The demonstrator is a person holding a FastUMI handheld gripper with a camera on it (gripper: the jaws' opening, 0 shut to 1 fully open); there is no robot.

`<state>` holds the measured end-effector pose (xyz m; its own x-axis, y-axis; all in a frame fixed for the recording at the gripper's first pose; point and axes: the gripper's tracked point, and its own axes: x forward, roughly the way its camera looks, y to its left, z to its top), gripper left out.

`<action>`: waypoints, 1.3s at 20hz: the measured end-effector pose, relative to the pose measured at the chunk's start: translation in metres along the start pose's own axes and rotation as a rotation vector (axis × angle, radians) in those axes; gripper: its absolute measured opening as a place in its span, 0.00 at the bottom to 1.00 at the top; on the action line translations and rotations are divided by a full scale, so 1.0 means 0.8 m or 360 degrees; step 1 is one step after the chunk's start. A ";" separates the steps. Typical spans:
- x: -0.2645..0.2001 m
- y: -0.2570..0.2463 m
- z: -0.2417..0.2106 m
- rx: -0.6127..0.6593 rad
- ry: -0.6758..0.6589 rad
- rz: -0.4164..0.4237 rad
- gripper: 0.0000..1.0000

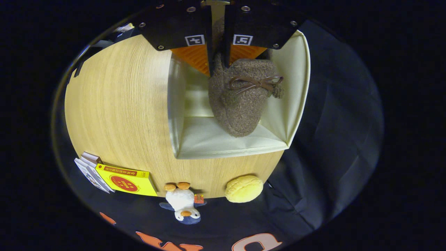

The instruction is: Open the storage box then place both shoes into the box .Put the left shoe in first, then the right shoe, with the right side of both shoes facing outward in a uniform manner.

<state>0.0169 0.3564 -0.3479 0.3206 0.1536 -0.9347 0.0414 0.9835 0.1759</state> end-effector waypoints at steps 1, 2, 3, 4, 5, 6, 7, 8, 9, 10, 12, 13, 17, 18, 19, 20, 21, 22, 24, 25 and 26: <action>-0.008 -0.003 0.001 0.0005 -0.0014 0.0008 0.18; -0.015 -0.007 0.002 0.0009 -0.0030 0.0021 0.21; -0.022 -0.006 0.001 0.0017 -0.0028 0.0057 0.23; -0.031 -0.007 0.002 0.0030 -0.0041 0.0105 0.23; -0.043 -0.007 0.007 0.0034 -0.0065 0.0147 0.26; -0.056 -0.010 0.012 0.0031 -0.0104 0.0178 0.27; -0.070 -0.014 0.021 0.0021 -0.0158 0.0213 0.32; -0.084 -0.019 0.030 0.0007 -0.0221 0.0241 0.33; -0.100 -0.025 0.041 -0.0013 -0.0288 0.0271 0.37; -0.117 -0.035 0.050 -0.0038 -0.0358 0.0288 0.41; -0.147 -0.060 0.070 -0.0096 -0.0495 0.0297 0.49; -0.161 -0.071 0.077 -0.0122 -0.0566 0.0297 0.56; -0.233 -0.114 0.108 -0.0126 -0.0841 0.0385 0.80; -0.253 -0.130 0.117 -0.0145 -0.0911 0.0377 0.84; -0.272 -0.145 0.128 -0.0167 -0.0990 0.0357 0.89; -0.292 -0.159 0.139 -0.0191 -0.1080 0.0341 0.91; -0.314 -0.171 0.152 -0.0216 -0.1179 0.0341 0.94; -0.335 -0.177 0.162 -0.0258 -0.1277 0.0379 0.96; -0.370 -0.199 0.173 -0.0288 -0.1447 0.0354 0.97; -0.387 -0.216 0.174 -0.0297 -0.1520 0.0318 0.98; -0.401 -0.233 0.178 -0.0296 -0.1571 0.0277 0.98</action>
<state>0.0412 0.1103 -0.0372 0.9490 0.2315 -0.2138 -0.2010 0.9672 0.1553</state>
